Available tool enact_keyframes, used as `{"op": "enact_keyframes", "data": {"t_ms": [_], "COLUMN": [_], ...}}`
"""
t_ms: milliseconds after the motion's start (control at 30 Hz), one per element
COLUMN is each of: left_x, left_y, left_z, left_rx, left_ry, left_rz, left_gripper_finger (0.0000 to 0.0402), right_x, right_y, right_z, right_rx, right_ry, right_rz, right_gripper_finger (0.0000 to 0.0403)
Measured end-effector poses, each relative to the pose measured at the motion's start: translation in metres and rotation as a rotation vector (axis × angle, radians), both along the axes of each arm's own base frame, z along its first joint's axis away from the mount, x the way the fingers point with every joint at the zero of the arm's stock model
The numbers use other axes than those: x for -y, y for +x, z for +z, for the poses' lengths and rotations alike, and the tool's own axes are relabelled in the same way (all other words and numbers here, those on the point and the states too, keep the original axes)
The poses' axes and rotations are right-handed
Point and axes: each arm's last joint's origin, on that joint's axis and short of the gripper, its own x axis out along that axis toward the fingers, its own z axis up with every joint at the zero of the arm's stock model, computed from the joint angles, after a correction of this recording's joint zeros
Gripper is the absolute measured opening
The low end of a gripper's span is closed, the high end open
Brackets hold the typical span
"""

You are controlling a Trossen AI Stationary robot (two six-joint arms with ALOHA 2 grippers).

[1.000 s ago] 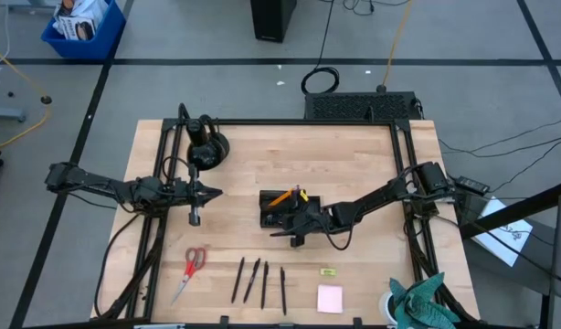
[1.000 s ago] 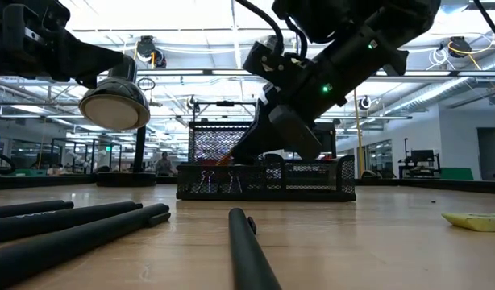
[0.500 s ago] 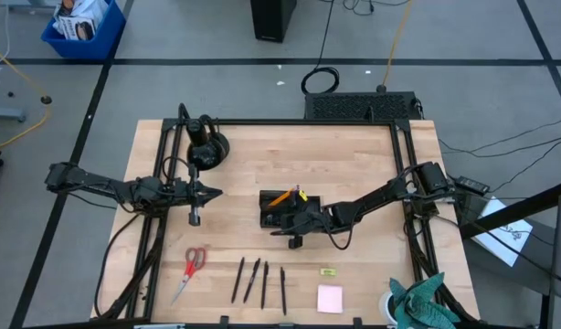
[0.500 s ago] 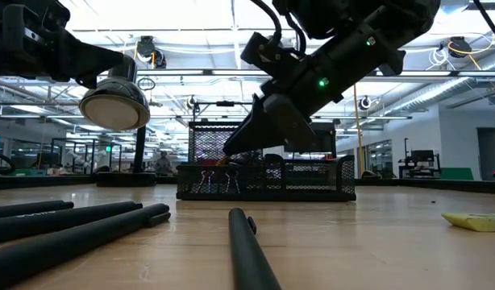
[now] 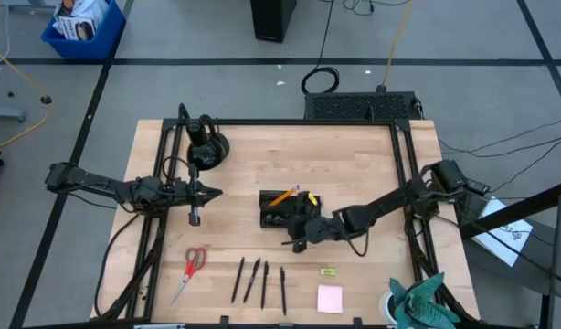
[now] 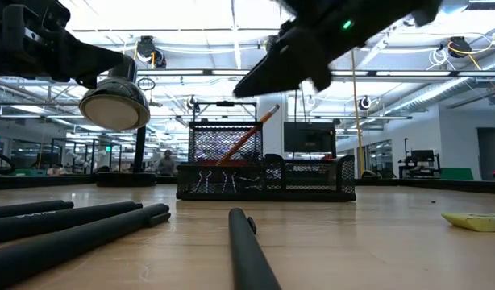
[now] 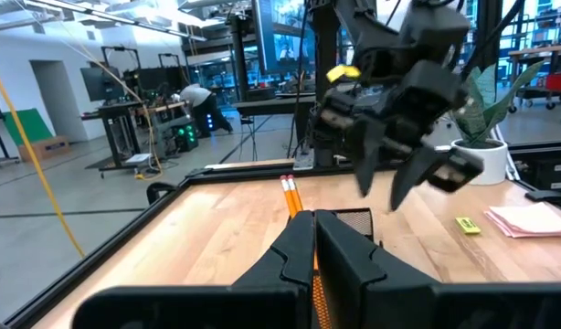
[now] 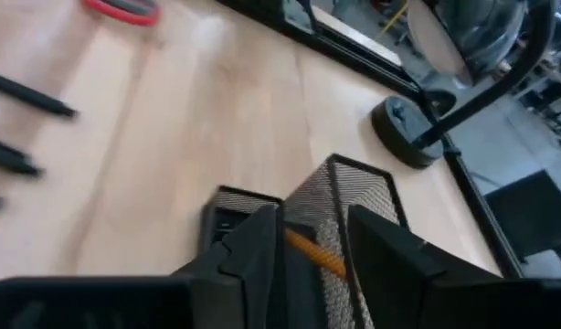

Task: Pick and place office supplies into organizer
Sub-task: Put the yellow eraser into the black desk organizer

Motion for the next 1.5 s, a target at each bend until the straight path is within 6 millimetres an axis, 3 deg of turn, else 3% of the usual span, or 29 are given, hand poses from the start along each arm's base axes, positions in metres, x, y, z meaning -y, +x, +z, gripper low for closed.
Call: {"op": "enact_keyframes", "data": {"t_ms": [133, 233, 467, 767, 1000, 1500], "left_x": [0.000, 0.000, 0.000, 0.000, 0.000, 0.000], "left_y": [0.000, 0.000, 0.000, 0.000, 0.000, 0.000], "left_z": [0.000, -0.001, -0.001, -0.001, -0.001, -0.002], "left_rx": [-0.002, -0.006, -0.014, -0.013, -0.013, -0.021], "left_ry": [-0.002, -0.002, -0.005, -0.021, -0.021, -0.019], "left_rz": [-0.001, -0.001, -0.001, -0.002, -0.002, -0.002], "left_gripper_finger": [0.0021, 0.0021, 0.0021, 0.0021, 0.0021, 0.0021], "right_x": [-0.020, -0.034, -0.061, -0.086, -0.092, -0.084], "right_y": [-0.018, -0.034, -0.066, -0.089, -0.097, -0.111], "right_z": [0.011, 0.007, -0.015, -0.021, -0.024, -0.054], "right_rx": [-0.042, -0.167, -0.366, -0.463, -0.467, -0.458], "right_ry": [0.107, 0.216, 0.388, 0.540, 0.560, 0.628], "right_rz": [0.073, 0.139, 0.017, -0.030, -0.043, -0.040], "right_gripper_finger": [0.0135, 0.0136, 0.0154, 0.0215, 0.0218, 0.0208]}}
